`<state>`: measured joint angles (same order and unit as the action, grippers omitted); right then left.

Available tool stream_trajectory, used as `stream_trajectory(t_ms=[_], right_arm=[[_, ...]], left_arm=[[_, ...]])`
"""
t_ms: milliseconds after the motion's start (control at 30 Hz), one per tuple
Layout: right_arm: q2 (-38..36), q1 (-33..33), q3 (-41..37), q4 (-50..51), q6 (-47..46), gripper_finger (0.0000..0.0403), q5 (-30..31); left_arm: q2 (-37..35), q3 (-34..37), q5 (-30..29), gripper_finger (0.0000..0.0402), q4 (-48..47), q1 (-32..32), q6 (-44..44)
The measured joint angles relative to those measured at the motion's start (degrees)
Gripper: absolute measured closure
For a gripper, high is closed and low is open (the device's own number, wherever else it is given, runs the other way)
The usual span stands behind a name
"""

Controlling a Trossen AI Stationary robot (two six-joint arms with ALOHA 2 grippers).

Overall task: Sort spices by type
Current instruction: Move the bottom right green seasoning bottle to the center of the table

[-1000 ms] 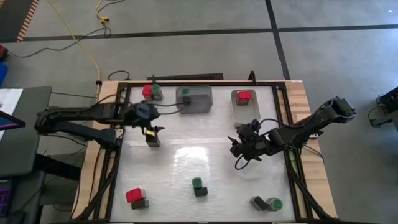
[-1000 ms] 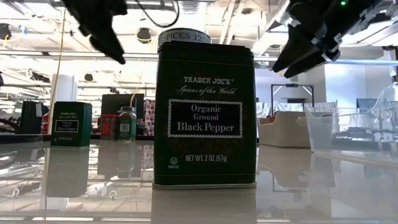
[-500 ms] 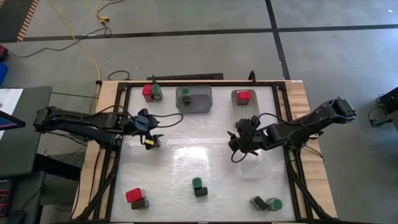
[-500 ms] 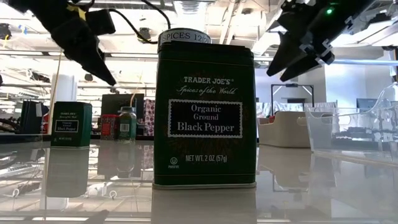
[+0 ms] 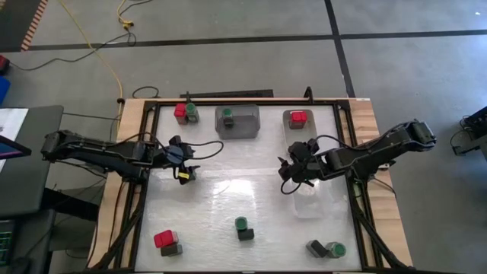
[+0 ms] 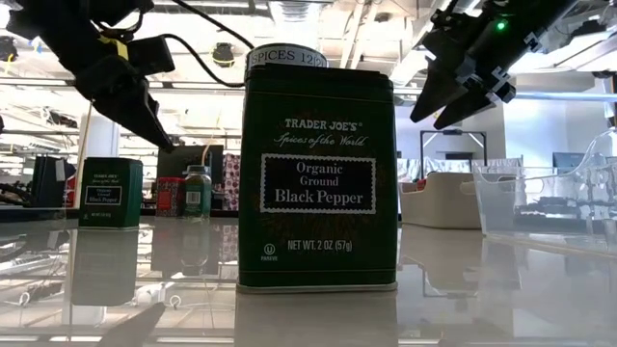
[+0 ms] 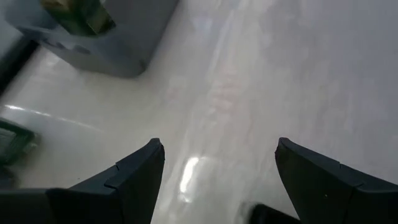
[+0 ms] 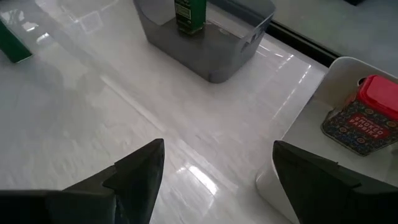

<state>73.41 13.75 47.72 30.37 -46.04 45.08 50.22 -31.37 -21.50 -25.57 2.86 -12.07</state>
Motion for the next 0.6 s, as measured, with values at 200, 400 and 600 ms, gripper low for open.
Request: stream_trajectory(t_ms=[200,400,600], right_arm=[[0.0,-0.08,0.0,0.05,0.0,0.0073,-0.22],[0.0,-0.45,0.0,0.17,0.0,0.0054,-0.19],[0.0,-0.82,0.0,0.21,0.0,0.001,-0.16]], left_arm=[[-0.01,2.6,-3.42,0.0107,2.16,0.36,0.94],[0.0,2.77,-3.28,0.0107,2.02,0.34,0.93],[0.02,2.77,-3.19,0.0107,2.0,0.34,0.91]])
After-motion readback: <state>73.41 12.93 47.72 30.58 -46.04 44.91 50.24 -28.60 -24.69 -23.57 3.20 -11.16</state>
